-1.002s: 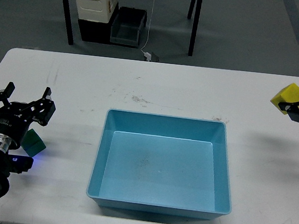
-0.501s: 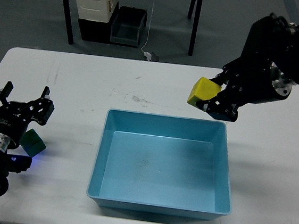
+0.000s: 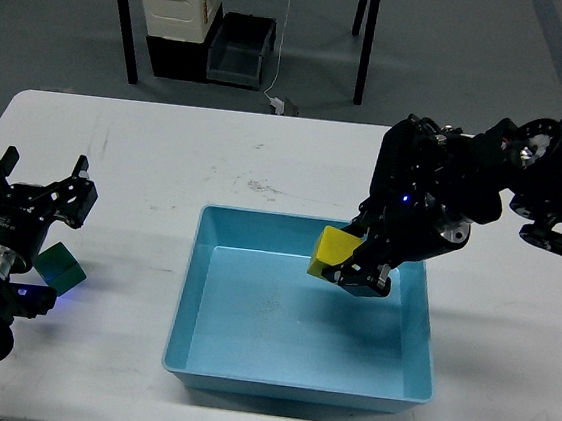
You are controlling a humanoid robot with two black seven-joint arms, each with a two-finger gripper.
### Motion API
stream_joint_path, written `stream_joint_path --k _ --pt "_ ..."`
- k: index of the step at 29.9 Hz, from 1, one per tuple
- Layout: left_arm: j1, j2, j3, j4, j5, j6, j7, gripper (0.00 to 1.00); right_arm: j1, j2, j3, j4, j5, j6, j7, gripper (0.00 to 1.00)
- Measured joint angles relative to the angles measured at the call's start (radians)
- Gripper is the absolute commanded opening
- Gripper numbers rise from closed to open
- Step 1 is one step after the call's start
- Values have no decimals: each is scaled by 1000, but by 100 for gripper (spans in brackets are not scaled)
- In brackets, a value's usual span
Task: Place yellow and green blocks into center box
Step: 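Lift the yellow cube and carry it over the blue tray, then open the right gripper to release the yellow cube in the tray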
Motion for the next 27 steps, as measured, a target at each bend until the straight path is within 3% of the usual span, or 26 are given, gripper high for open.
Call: stream_joint_path --k 8,20,22,23,24,25,27 --pt "2 1 -1 0 0 -8 0 100 -19 15 -99 -28 -5 0 0 10" --pt "3 0 -1 0 0 -6 0 100 -91 49 -88 -127 -1 0 0 19" --pt "3 0 -1 2 0 -6 0 100 -93 56 -83 -128 2 0 0 31" --pt "3 0 -1 2 0 -6 0 100 -95 60 -81 -129 4 0 0 45" --pt "3 0 -1 3 0 -6 0 100 -96 63 -79 -130 7 0 0 66" --pt "3 0 -1 3 0 -6 0 100 -97 65 -79 -131 10 0 0 79" --pt "3 1 -1 3 0 -6 0 100 -101 69 -77 -132 15 0 0 86"
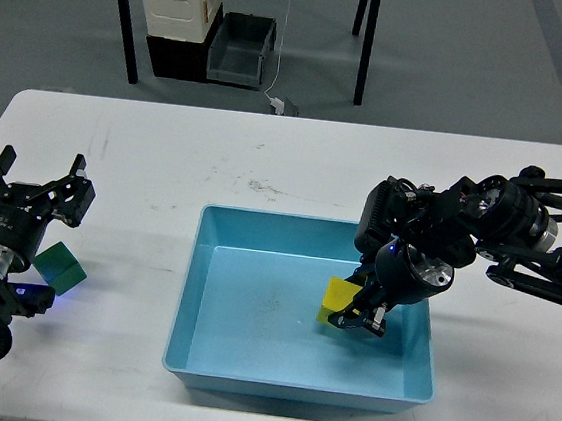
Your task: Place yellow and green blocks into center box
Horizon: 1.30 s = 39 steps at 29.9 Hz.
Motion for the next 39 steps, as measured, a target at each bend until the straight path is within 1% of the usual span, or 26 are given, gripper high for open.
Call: stream_joint_path --k 2,3,9,12,15,18,21,24,27,28,30,32,35,37,39 --pt "0 2 0 1 0 3 0 100 -6 2 0 0 2 0 0 95" --pt "0 3 0 2 0 6 0 100 -10 3 0 0 3 0 0 96" --pt "-4 9 0 25 1 10 0 100 -23 4 6 -5 4 0 0 97" --pt "-7 33 0 31 2 9 0 100 -29 -4 52 -9 7 0 0 98" --pt "-15 74 0 36 5 9 0 100 -66 -21 159 -35 53 -20 0 100" --pt "-45 128 6 58 16 12 0 100 -122 -54 302 -68 134 -86 0 100" --pt "-77 191 14 81 44 21 0 100 -155 -62 444 -80 178 -138 0 100" --pt "-113 247 15 110 53 46 0 100 -170 -60 566 -81 203 -151 0 100" --pt "-161 274 15 146 56 60 0 100 -183 -50 665 -80 281 -154 0 100" --pt "-178 277 16 161 57 62 4 100 -187 -48 693 -80 322 -154 0 100" --pt "-217 279 16 196 69 62 33 100 -195 -46 739 -79 417 -157 0 100" --pt "-264 280 15 240 121 53 74 100 -208 -46 777 -79 521 -163 0 100" --pt "-322 280 3 316 309 9 86 100 -241 -46 824 -80 637 -176 0 100" --pt "-363 280 -17 374 458 -20 79 100 -282 -44 859 -80 688 -206 0 100" --pt "-401 281 -44 426 594 -29 44 100 -333 -33 888 -80 719 -255 0 100"
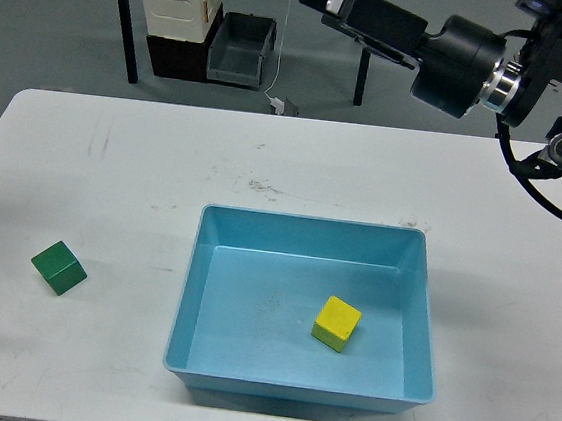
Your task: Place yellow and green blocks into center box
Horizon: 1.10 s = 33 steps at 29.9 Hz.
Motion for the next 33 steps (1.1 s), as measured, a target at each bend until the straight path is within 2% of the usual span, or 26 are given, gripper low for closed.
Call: stream_joint_path --k 3,7,10,13,15,18,25,29,33 --pt "-55 5 -20 60 242 -3 -37 100 -78 37 30 0 17 -95 0 100" --pt "-135 34 -29 81 508 -5 -43 100 -168 77 81 7 46 -190 -8 100" --pt "-179 72 -32 84 594 -4 -45 100 -234 97 162 26 135 -202 -66 100" --pt "-211 84 -32 81 651 4 -45 100 -302 103 260 62 282 -199 -160 100" --pt "-226 97 -32 78 715 16 -45 100 -355 98 324 89 382 -177 -209 100" --pt "-252 121 -27 64 852 15 -45 100 -438 73 424 127 492 -87 -236 100" --pt "-264 136 -22 -84 1367 -1 -45 99 -661 7 614 155 690 153 -242 100" --pt "-256 172 -4 -222 1659 -4 -45 99 -769 -3 671 176 733 206 -241 100" --pt "-261 260 98 -373 1853 -4 -45 99 -862 -4 729 206 740 215 -235 100"
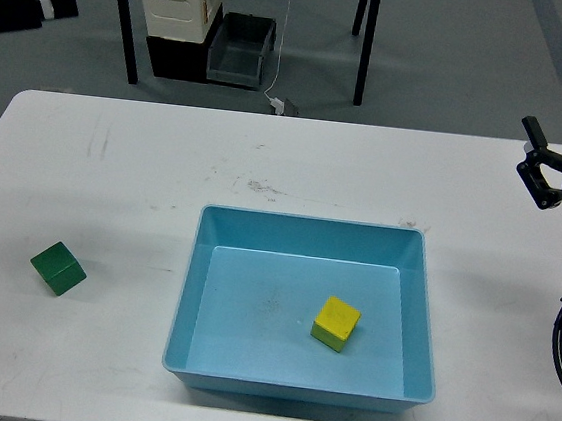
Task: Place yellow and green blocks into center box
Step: 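Lower the left gripper onto the green cube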
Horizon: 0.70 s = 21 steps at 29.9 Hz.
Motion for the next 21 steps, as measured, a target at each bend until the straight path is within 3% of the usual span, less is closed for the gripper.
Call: stream_joint_path --k 4,8,21 --pt "-23 30 108 -104 137 0 0 99 -63 6 39 23 0 2 2 100" --pt "-34 8 205 -135 296 0 0 99 -90 10 53 26 0 3 7 100" --pt "-44 -63 381 -41 511 0 0 99 -117 14 55 26 0 3 27 100"
